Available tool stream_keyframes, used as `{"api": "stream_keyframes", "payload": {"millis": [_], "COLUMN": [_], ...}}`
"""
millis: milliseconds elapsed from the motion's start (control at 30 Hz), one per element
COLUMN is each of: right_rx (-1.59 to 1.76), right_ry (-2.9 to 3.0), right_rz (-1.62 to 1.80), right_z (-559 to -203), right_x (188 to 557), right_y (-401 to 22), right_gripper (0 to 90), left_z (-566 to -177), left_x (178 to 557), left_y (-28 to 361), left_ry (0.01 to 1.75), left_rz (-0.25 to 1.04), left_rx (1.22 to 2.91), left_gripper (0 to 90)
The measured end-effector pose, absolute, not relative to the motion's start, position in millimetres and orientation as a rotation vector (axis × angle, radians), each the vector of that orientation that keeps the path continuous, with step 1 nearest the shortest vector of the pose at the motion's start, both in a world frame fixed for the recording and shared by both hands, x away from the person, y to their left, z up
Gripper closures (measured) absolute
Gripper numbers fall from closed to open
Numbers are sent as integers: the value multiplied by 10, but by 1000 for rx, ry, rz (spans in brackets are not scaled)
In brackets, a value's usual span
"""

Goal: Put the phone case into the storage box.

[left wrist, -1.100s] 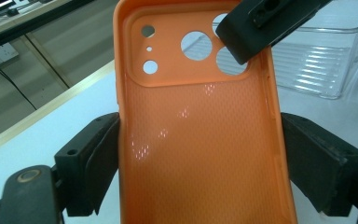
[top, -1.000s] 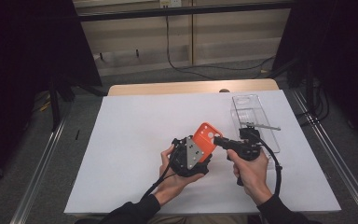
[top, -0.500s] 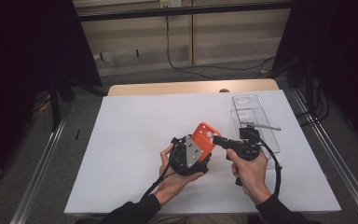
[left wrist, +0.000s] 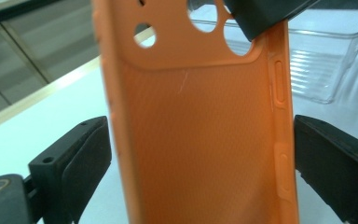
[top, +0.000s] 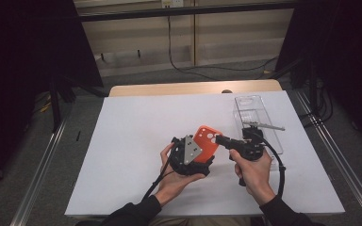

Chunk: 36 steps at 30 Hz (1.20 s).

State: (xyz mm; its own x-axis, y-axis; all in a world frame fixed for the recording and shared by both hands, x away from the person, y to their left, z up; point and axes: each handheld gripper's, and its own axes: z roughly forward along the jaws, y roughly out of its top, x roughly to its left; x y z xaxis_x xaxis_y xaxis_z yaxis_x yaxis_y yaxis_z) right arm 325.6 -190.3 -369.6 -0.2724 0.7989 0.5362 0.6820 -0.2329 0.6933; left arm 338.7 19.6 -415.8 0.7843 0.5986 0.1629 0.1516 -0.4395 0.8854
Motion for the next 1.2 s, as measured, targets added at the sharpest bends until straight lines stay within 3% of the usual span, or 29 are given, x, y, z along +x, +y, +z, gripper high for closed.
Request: {"api": "stream_keyframes", "payload": {"millis": [633, 1200], "right_rx": [1735, 1679], "right_ry": [1847, 1827], "right_rz": [1485, 1469], "right_z": [-3650, -3620], "right_x": [3270, 3279], "right_y": [-2034, -2130], "right_gripper": [845, 845], "left_z": [-4103, -4110], "left_x": [3519, 3523], "left_y": [600, 871], "left_ry": [682, 721], "left_rz": [443, 581], "left_rx": [1878, 1835], "left_gripper": [32, 35]}}
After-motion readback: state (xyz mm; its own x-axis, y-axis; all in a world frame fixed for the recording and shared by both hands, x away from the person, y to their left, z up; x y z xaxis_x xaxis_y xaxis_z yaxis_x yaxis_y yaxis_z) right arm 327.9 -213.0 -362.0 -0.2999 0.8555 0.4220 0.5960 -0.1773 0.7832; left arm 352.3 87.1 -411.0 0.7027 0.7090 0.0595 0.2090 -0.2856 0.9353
